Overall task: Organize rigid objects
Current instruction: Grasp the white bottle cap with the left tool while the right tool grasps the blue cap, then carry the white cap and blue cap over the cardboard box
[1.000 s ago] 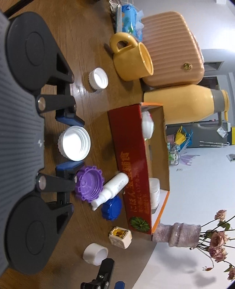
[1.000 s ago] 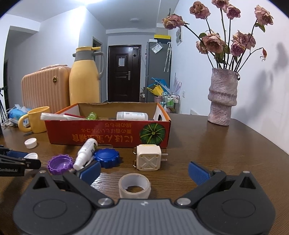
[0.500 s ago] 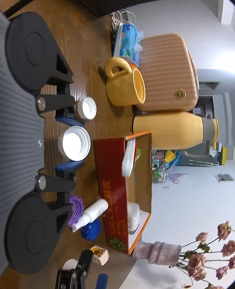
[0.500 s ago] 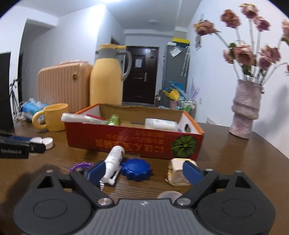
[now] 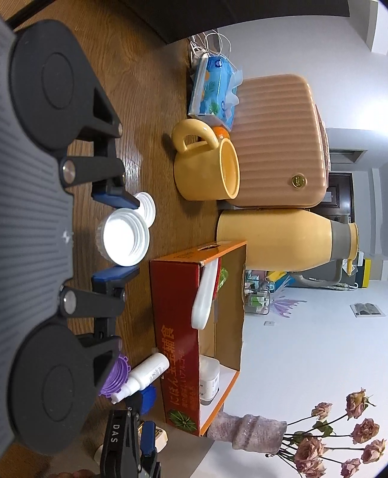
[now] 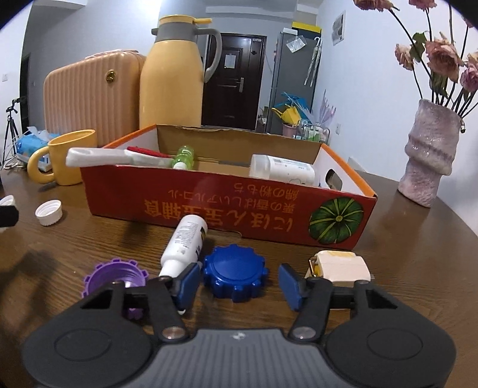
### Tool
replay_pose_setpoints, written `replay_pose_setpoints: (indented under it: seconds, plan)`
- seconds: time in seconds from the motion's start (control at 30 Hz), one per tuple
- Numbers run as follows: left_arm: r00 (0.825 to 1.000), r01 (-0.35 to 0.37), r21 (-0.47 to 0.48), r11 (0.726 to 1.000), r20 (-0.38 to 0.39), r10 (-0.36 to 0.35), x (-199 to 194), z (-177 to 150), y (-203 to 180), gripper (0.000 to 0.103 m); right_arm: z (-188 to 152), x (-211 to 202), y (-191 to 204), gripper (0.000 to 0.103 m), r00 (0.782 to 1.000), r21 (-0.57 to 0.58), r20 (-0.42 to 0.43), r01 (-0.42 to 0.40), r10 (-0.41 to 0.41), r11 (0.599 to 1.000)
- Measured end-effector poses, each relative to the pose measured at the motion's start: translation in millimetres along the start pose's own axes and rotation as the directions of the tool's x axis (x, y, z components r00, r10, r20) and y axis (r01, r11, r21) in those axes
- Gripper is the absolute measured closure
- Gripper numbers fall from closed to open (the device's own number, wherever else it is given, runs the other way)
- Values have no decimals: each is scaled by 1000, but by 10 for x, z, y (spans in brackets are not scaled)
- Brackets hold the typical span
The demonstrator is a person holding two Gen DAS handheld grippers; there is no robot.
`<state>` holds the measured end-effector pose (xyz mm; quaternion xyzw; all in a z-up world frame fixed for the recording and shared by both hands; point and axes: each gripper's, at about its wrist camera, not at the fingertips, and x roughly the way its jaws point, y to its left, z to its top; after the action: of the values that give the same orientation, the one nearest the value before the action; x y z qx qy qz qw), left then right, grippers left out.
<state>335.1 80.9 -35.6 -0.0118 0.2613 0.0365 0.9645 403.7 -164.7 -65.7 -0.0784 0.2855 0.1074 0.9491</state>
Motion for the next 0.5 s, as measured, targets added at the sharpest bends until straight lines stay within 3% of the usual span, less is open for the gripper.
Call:
replay_pose_setpoints:
  seconds: [0.13,0.5]
  plan:
    - [1000,1,1,1000,6,-1,-12,0,2,62,19,73,-21,53,1000,9,-15,-3,3,1000]
    - [1000,1,2,1000,4,-1,-6,-12,4,62,71,224,-34,53,999,40,-44,-26,28,999]
